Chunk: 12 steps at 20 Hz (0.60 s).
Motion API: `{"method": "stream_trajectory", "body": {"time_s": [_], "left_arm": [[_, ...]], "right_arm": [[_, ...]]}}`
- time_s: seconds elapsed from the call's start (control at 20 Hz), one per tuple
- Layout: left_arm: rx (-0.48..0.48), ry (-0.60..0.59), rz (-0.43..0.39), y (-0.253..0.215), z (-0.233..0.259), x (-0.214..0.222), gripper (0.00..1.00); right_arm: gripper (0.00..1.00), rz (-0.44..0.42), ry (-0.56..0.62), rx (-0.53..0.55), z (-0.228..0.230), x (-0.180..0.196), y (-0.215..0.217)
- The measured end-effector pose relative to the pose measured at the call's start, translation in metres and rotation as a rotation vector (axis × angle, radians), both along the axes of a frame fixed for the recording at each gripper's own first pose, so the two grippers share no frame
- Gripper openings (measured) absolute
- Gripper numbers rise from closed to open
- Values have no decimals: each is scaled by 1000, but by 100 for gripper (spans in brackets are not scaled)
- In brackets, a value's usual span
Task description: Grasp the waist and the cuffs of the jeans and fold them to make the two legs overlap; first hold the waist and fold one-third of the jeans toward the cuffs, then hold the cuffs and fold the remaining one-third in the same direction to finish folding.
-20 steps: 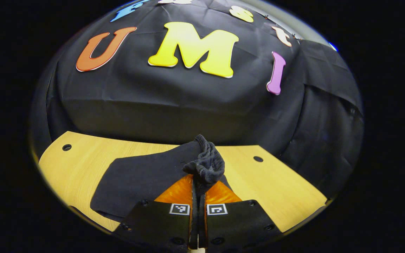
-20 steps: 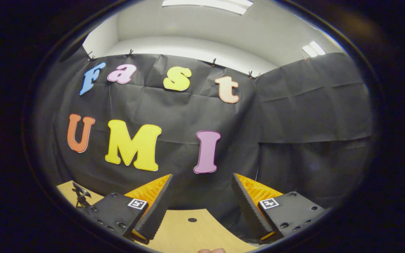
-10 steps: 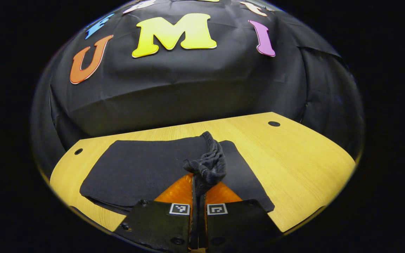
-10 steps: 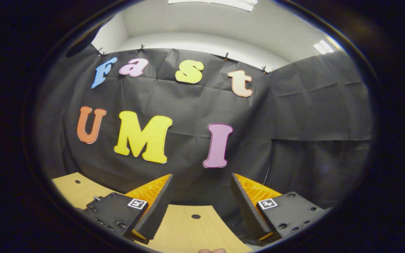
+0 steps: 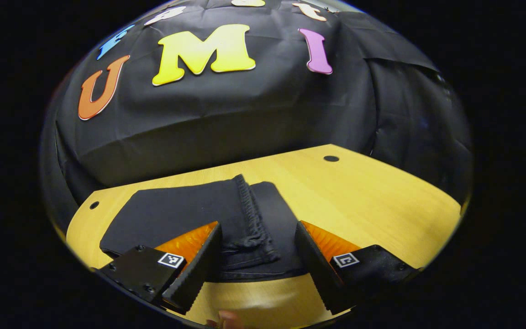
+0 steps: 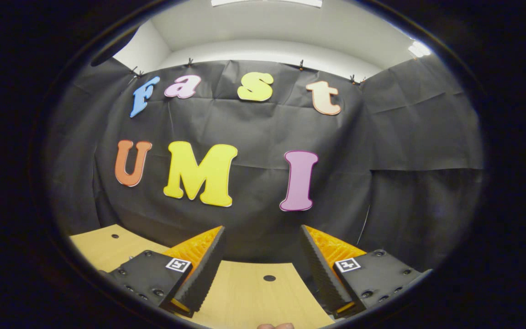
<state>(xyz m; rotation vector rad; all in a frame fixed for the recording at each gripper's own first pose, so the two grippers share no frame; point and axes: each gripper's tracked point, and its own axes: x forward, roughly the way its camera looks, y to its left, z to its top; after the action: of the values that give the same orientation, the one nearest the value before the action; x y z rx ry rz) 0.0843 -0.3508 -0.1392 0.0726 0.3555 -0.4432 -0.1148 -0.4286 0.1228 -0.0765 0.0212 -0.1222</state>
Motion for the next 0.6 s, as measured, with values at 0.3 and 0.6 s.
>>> {"method": "stream_trajectory", "body": {"time_s": [0.3, 0.6], "left_arm": [[-128, -139, 56, 27, 122, -20, 100], [-229, -223, 163, 94, 230, -44, 100]], "right_arm": [[98, 26, 18, 39, -15, -14, -7], [98, 4, 23, 115, -35, -24, -25]]}}
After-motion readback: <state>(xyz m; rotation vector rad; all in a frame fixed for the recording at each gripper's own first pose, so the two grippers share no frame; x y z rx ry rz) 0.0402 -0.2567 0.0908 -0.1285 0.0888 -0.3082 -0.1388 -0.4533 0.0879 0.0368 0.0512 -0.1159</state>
